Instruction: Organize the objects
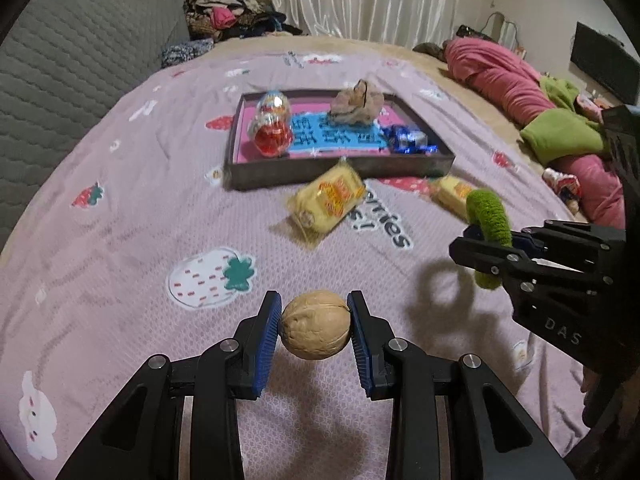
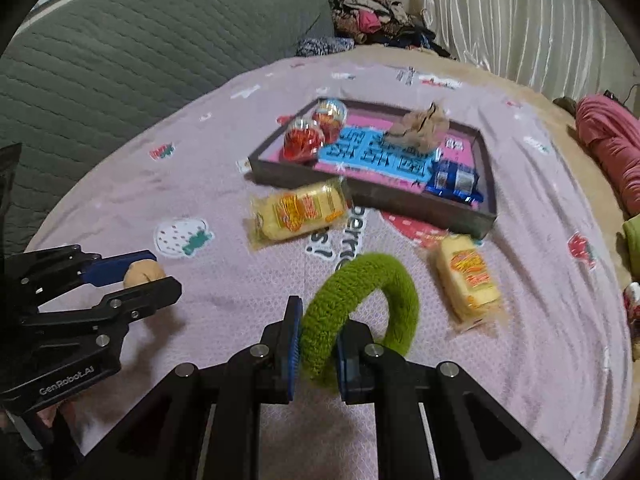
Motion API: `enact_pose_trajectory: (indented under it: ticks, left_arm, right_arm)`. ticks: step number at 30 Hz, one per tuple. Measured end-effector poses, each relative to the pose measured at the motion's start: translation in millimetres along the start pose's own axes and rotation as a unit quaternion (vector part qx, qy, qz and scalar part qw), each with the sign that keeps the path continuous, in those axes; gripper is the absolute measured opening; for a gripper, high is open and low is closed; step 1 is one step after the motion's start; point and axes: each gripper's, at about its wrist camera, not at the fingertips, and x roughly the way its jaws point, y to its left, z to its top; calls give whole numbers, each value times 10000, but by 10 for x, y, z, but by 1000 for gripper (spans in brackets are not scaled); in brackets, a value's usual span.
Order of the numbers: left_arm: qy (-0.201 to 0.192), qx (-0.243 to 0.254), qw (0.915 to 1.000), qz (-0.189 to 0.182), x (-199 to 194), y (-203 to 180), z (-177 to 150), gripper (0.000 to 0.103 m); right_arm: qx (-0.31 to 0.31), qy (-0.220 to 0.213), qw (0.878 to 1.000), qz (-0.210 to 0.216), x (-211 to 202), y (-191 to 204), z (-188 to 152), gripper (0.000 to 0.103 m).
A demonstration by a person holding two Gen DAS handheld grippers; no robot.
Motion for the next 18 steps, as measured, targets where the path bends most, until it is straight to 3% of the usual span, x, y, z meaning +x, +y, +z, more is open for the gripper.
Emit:
enact_pose_trajectory:
  ticks: [10, 18]
  left_arm:
    - [-238, -10, 9996, -149, -274, -42, 148, 35]
    - [-368, -43, 9992, -157, -401, -78, 479, 35]
  right_arm:
    - [-71, -450, 9989, -77, -425, 57, 128, 15]
    - [6, -822, 9964, -202, -700, -40, 331, 15]
